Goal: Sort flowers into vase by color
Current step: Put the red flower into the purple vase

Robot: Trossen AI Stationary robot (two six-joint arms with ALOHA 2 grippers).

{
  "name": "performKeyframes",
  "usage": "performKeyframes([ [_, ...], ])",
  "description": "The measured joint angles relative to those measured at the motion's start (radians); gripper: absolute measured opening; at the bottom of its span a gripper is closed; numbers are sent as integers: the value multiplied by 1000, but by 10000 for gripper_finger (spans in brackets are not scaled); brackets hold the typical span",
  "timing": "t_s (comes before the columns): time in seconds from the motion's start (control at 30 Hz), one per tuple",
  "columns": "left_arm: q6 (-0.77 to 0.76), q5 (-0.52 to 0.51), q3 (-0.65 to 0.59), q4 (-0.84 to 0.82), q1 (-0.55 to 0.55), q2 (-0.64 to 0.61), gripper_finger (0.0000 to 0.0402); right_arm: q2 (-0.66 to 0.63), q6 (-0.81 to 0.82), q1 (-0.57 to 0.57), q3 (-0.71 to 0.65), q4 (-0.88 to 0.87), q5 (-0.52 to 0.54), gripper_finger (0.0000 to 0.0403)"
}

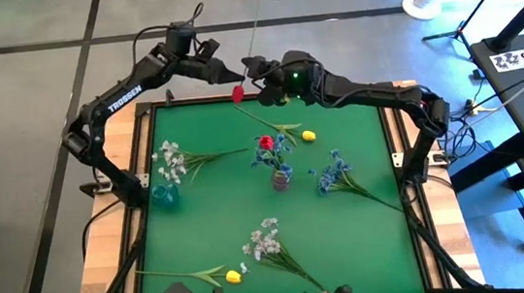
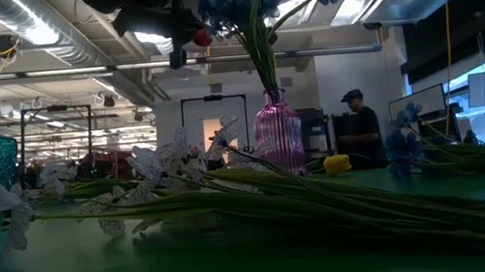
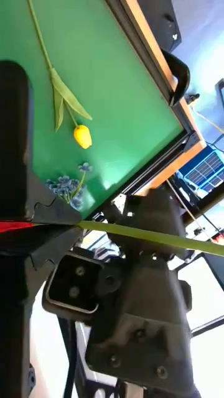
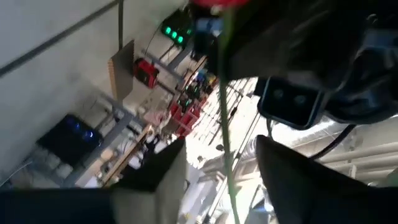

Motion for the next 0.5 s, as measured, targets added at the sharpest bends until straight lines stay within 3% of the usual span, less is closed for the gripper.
performKeyframes([
  [0.17,20,-43,0,0,-31,0,4,0,7,2,0,-13,-7,97],
  [0.33,68,-75,0,3,-61,0,57,0,8,16,0,-25,42,15],
  [0.5,92,-59,0,21,-60,-57,121,-6,46,79,-1,56,127,8],
])
